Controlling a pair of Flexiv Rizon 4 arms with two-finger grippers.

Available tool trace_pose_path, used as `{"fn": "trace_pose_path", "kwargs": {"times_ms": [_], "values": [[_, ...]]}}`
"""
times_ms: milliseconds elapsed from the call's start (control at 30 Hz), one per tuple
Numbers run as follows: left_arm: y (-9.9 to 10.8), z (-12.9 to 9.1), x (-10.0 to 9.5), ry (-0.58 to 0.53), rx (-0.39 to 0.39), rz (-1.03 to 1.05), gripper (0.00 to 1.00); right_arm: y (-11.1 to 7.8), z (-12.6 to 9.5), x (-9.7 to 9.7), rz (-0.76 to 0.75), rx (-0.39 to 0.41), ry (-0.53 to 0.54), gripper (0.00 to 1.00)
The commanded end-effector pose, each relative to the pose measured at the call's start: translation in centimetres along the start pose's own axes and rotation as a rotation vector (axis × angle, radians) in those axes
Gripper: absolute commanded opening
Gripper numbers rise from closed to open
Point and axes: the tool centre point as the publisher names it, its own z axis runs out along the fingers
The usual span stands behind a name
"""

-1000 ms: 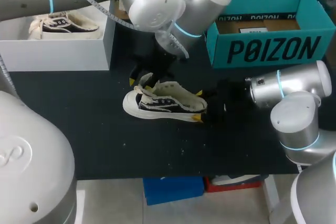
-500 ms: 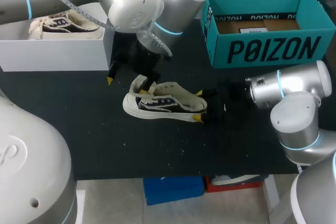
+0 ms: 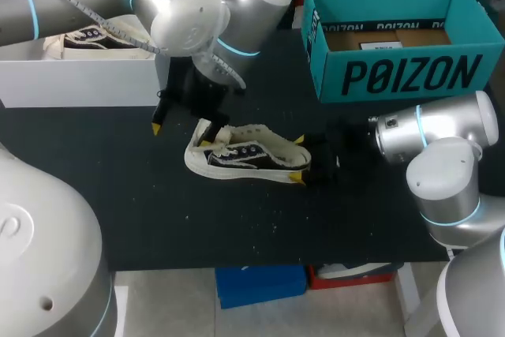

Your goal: Take the shoe out of the shoebox, open the shoe tongue, remove and reinsert the insole, then place the shoe into the shoebox

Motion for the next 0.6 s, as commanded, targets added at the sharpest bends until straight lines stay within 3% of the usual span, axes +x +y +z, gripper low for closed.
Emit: {"fn": "trace_pose_path", "kwargs": {"times_ms": [33, 233, 400, 433, 500, 533, 600], "values": [[-0.4, 0.5, 0.6, -0.013, -0.005, 0.003, 1.0, -0.2, 0.1, 0.0, 0.002, 0.003, -0.001, 0.0], [-0.1, -1.5, 0.0, 0.078, 0.078, 0.04, 1.0, -0.2, 0.1, 0.0, 0.002, 0.003, -0.001, 0.0], [0.2, -5.2, -0.2, 0.254, 0.24, 0.19, 1.0, -0.2, 0.1, 0.0, 0.002, 0.003, -0.001, 0.0], [0.1, -5.9, 0.1, 0.306, 0.258, 0.243, 0.73, -0.2, 0.1, 0.0, 0.002, 0.003, -0.001, 0.0], [-0.1, -7.0, 1.0, 0.407, 0.29, 0.387, 0.07, -0.2, 0.1, 0.0, 0.002, 0.003, -0.001, 0.0], [-0.1, -7.7, 1.8, 0.447, 0.31, 0.499, 0.0, -0.2, 0.1, 0.0, 0.002, 0.003, -0.001, 0.0], [0.3, -9.1, 3.4, 0.517, 0.364, 0.736, 0.0, -0.2, 0.1, 0.0, 0.002, 0.003, -0.001, 0.0]]}}
